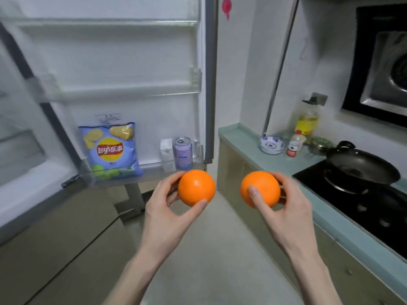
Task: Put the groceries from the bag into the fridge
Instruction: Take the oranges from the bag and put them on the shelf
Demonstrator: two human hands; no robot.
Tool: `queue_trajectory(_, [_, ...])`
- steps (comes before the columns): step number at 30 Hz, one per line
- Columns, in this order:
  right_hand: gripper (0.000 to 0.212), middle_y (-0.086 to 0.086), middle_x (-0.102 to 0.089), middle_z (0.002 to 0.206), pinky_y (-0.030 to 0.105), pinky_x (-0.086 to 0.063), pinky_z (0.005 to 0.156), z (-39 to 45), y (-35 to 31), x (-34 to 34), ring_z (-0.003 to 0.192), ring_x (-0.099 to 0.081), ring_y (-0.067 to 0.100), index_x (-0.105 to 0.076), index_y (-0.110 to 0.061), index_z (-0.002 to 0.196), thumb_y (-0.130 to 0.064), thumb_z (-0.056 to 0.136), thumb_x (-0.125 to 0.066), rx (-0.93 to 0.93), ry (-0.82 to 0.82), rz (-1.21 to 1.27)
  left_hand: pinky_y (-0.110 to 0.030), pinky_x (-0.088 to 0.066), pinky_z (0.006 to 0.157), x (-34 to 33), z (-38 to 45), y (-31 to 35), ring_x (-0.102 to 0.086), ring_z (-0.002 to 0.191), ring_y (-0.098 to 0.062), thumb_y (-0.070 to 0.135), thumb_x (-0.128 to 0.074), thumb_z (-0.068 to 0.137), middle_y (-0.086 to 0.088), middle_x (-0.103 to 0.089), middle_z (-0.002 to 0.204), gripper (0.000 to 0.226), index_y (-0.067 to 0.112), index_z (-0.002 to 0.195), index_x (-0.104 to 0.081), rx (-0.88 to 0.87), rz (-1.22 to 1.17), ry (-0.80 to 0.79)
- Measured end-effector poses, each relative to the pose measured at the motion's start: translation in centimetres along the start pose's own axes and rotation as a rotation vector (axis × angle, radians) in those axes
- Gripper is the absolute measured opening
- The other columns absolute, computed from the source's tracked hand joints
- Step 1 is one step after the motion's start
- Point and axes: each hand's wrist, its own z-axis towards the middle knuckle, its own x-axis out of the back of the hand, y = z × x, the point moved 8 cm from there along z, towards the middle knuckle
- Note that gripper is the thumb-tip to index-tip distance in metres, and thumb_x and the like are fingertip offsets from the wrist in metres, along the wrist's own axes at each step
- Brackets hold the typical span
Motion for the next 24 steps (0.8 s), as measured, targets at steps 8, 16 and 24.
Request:
queue_trajectory(8, [0.053,-0.013,-0.067,0.113,0.004,-0.043,0.078,3.0,-8.4,-13.2,0.1,-0.062,-0.004,-0.063,-0.032,0.12,-0.065,0.079,-0.068,0.116,-0.157,0.14,-0.026,-0.055,0.098,11.6,3.0,-2.9,-0.065,0.122,-0.01,0.023,-0.095,0.069,0.012,-0.065,0.13,0.067,0.033,0.127,-0.062,0.012,0.064,0.148])
queue_trajectory(16, [0.062,-0.012,-0.066,0.109,0.026,-0.052,0.078,4.1,-16.3,-24.5,0.096,-0.065,0.014,-0.062,-0.032,0.119,-0.075,0.074,-0.06,0.2,-0.317,0.262,-0.02,-0.053,0.099,22.0,3.7,-4.7,-0.062,0.123,-0.003,0.022,-0.094,0.07,0.014,-0.063,0.133,0.07,0.032,0.13,-0.06,0.07,0.16,0.337])
queue_trajectory(24, [0.063,-0.012,-0.065,0.115,0.018,-0.047,0.076,4.0,-23.1,-35.3,0.099,-0.063,0.006,-0.062,-0.034,0.122,-0.076,0.076,-0.058,0.303,-0.512,0.411,-0.018,-0.053,0.097,31.2,4.3,-5.6,-0.057,0.126,0.001,0.029,-0.092,0.072,0.021,-0.056,0.135,0.071,0.039,0.133,-0.056,0.11,0.306,0.564])
